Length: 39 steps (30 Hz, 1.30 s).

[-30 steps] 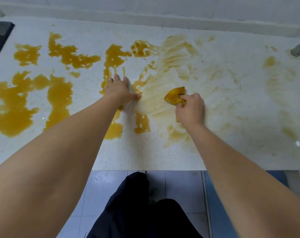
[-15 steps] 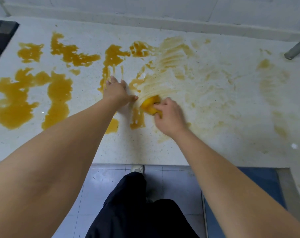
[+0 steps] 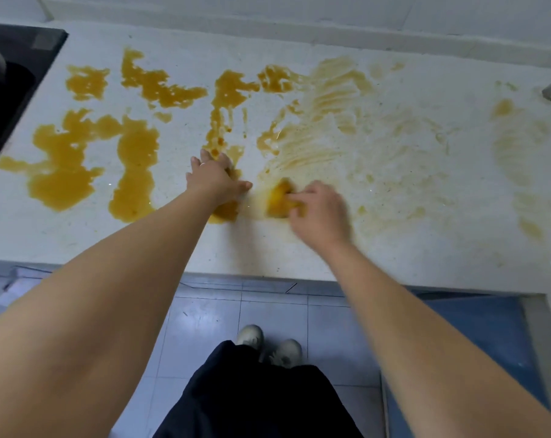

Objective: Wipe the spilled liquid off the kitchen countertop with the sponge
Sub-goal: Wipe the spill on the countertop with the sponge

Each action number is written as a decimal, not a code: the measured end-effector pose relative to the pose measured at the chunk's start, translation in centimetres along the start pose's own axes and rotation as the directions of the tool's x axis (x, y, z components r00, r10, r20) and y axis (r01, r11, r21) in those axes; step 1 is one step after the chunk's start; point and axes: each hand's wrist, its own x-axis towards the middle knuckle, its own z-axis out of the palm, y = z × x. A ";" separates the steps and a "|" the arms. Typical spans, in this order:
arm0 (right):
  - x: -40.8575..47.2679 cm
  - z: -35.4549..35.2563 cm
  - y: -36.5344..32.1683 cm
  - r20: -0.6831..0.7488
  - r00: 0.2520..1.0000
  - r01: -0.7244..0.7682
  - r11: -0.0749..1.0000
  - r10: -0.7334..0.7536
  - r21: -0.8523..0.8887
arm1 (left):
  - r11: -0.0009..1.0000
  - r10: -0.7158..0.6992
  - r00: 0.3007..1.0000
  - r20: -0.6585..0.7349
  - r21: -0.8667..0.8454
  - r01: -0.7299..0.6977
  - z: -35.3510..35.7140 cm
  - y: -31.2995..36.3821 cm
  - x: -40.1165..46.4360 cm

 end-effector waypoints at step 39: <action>-2.0 1.1 -1.9 -0.067 0.991 -0.121 0.986 0.114 -0.111 | 1.000 0.020 1.000 0.008 0.003 -0.020 -0.1 -0.2 -0.2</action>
